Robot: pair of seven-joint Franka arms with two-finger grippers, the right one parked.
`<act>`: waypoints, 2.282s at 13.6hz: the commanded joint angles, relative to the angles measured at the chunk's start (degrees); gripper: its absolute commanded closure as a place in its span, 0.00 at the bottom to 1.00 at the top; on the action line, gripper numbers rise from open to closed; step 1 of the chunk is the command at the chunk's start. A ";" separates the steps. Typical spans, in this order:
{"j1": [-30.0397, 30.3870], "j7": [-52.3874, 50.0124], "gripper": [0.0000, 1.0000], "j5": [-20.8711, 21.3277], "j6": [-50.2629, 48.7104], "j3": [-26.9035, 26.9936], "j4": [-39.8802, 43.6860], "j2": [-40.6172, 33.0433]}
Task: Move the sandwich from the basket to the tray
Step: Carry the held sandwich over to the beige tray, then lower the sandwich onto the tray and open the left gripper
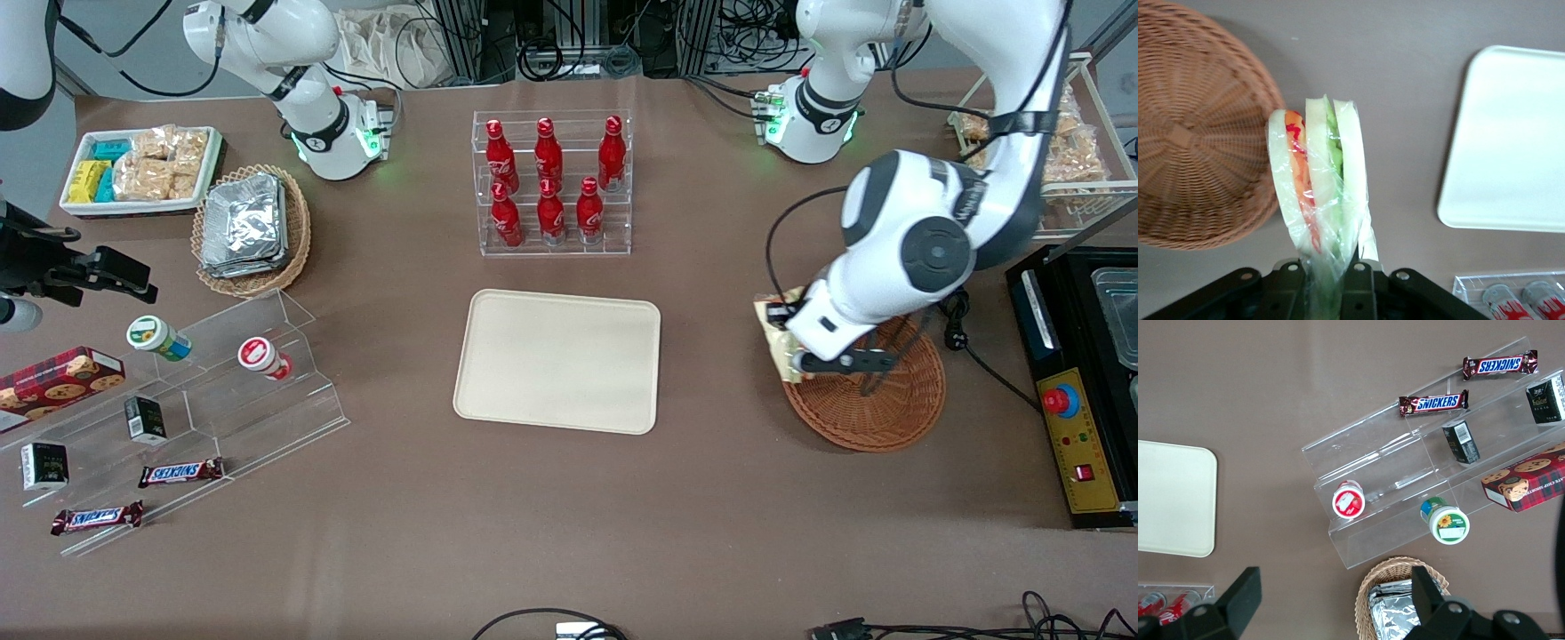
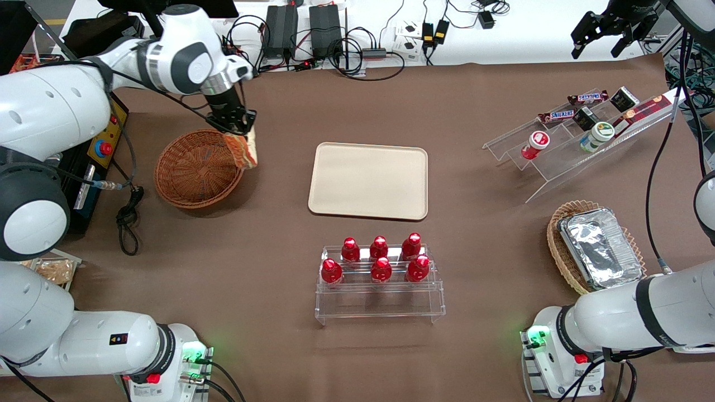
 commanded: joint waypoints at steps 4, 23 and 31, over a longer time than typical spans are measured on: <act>-10.78 -10.92 1.00 1.19 0.37 -0.95 10.19 10.02; -21.26 -17.61 1.00 17.89 14.53 -0.68 13.10 27.18; -20.29 -17.43 0.00 16.92 11.90 -0.77 14.15 24.38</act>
